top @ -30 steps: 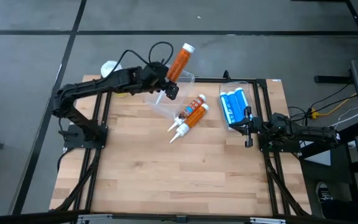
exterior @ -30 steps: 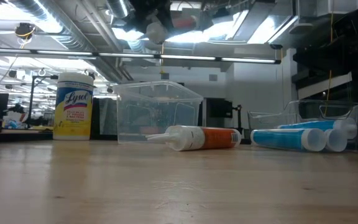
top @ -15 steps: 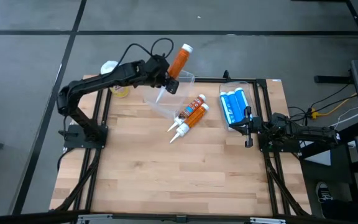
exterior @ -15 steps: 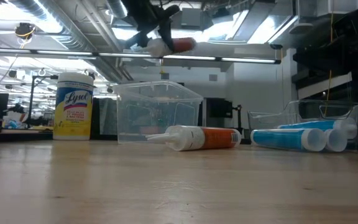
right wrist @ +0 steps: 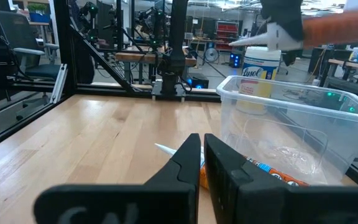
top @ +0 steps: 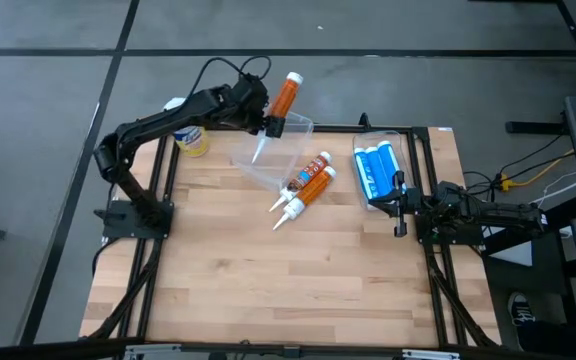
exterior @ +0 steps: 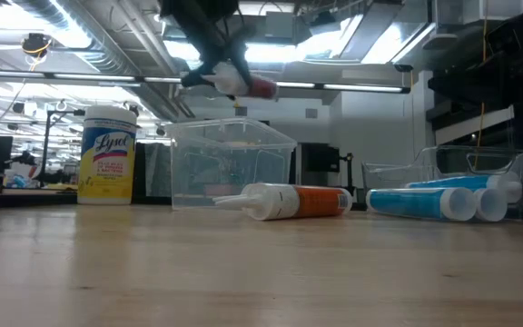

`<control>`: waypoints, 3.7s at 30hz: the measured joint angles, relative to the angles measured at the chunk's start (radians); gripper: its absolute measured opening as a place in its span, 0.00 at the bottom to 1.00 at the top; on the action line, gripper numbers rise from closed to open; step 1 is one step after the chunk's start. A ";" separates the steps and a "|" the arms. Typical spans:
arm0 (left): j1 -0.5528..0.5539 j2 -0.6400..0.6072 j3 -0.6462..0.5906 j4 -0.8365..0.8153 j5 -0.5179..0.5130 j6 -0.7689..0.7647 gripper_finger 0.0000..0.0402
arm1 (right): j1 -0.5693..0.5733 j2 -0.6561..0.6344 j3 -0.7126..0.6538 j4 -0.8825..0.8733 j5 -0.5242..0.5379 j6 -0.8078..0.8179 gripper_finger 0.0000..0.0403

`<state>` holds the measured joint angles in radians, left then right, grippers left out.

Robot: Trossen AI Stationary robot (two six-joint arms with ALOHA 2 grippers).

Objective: Pick & place silicon tubes, Sealant and Lysol wipes
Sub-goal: Put the bottom orange sealant into the transparent container, then adjust the transparent container

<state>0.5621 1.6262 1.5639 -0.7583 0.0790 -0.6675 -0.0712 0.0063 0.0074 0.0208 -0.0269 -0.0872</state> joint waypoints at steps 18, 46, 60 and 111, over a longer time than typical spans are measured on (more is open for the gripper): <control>0.027 0.094 0.000 -0.324 0.213 0.009 0.51 | 0.000 0.000 0.000 0.000 0.000 0.000 0.06; 0.034 0.221 -0.002 -0.375 0.235 0.027 0.51 | 0.000 0.000 0.000 0.000 0.000 0.000 0.06; 0.057 0.222 -0.002 -0.405 0.174 0.000 0.53 | 0.000 0.000 0.000 0.000 0.000 0.000 0.06; -0.456 0.216 0.277 -0.023 -0.110 0.476 0.56 | 0.000 0.000 0.000 0.000 0.000 0.000 0.06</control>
<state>0.1056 1.8423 1.8405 -0.7815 -0.0311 -0.1910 -0.0713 0.0063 0.0073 0.0212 -0.0269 -0.0872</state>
